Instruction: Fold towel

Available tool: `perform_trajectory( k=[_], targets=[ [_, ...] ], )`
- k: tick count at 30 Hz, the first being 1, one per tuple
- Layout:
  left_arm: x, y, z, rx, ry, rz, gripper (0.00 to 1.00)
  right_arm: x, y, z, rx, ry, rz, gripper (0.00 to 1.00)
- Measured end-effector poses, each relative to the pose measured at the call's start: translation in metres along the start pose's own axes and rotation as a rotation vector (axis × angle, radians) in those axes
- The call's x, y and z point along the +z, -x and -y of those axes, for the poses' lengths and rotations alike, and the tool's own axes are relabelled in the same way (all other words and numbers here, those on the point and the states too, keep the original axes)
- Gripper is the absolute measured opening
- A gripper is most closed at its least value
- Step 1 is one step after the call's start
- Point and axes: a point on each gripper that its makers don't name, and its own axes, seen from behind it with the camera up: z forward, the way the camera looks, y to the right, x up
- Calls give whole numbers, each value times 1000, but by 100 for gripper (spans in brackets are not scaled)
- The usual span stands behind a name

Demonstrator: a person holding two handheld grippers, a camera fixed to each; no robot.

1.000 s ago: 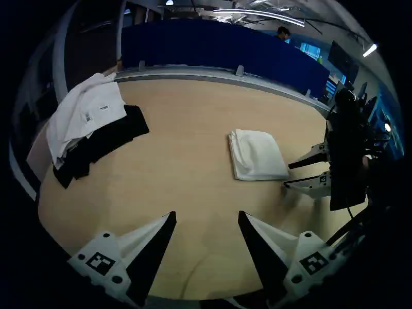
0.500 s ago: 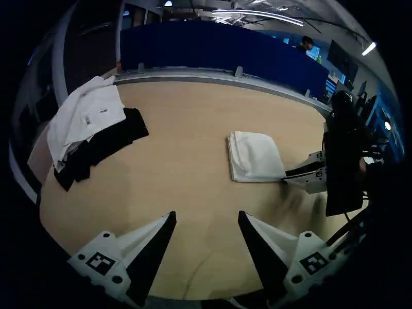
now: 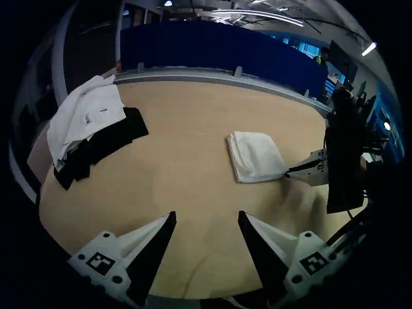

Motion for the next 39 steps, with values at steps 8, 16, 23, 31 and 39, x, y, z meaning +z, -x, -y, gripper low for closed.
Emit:
perform_trajectory(
  k=[8,16,23,31,39],
  targets=[
    [0,-4,-3,11,8,-5,89,-11,-17,-8,-9,19,-39,6],
    [2,-4,-3,15,12,-5,89,-23,-38,-14,-11,29,-82,6],
    [1,-16,-3,21,15,-29,89,-36,-55,-20,-5,37,-115,6],
    [2,-20,-1,17,17,-31,89,-57,-71,-26,-23,49,-152,6],
    [1,-23,-3,27,25,-36,89,-82,-92,-36,-48,70,-202,6]
  ],
)
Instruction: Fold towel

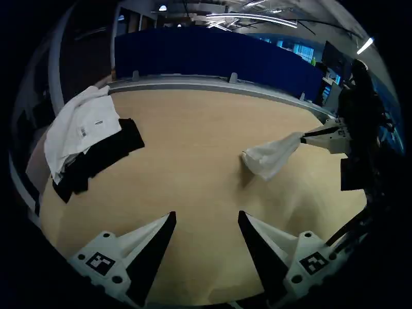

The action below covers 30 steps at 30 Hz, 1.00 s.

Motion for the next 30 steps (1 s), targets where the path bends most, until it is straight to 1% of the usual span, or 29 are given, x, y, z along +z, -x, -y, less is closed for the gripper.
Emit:
perform_trajectory(
  k=[8,12,15,20,23,30],
  targets=[
    [1,-6,-3,13,8,-6,89,-22,-26,-19,2,26,-52,6],
    [1,-11,-4,17,11,-13,89,-38,-37,-34,6,50,-74,6],
    [1,-14,-5,17,14,-16,89,-51,-40,-49,4,74,-78,6],
    [2,-14,-8,21,20,-15,89,-75,-35,-83,18,122,-77,6],
    [4,-14,-9,24,23,-14,89,-92,-30,-107,31,149,-76,6],
    [8,-14,-13,25,23,-9,89,-129,-7,-176,60,232,-54,6]
  ],
)
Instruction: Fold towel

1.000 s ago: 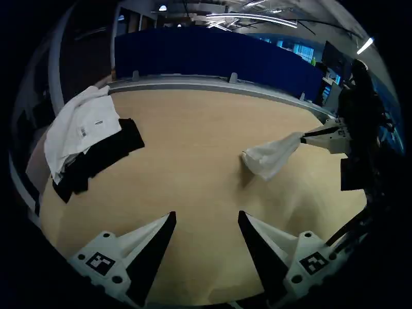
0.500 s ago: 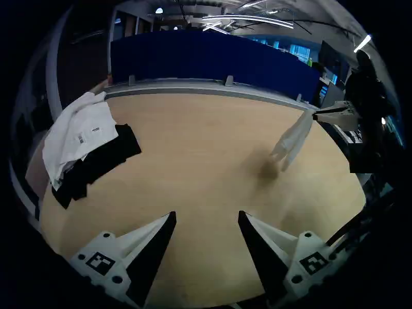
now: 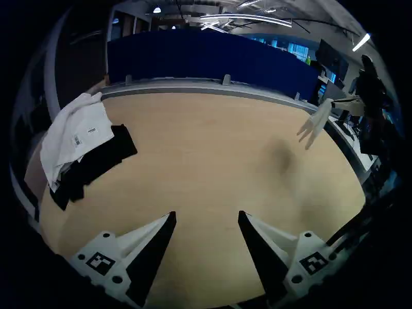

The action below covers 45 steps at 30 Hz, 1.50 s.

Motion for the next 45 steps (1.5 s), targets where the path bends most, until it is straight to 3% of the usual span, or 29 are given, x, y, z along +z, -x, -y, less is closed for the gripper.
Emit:
perform_trajectory(
  k=[6,15,21,29,36,45],
  targets=[
    [2,-3,-5,6,-1,7,89,-9,28,-58,9,62,48,6],
    [10,-7,-13,21,-6,15,89,-6,61,-116,40,106,87,6],
    [14,-9,-18,25,-10,20,89,-3,89,-129,65,102,111,6],
    [16,-10,-23,34,-12,26,89,-14,160,-132,128,106,191,6],
    [16,-8,-26,40,-10,28,89,-34,228,-138,214,161,278,6],
    [15,0,-29,51,-13,32,89,-48,294,-139,353,263,371,6]
  ],
)
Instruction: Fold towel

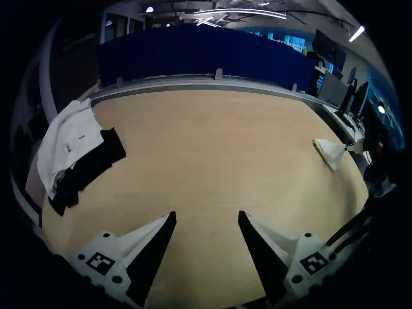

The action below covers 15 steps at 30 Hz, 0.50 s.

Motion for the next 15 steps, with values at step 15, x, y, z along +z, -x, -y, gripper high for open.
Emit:
perform_trajectory(
  k=[15],
  targets=[
    [-6,-1,1,25,-11,1,89,19,64,-9,67,109,150,16]
  ],
)
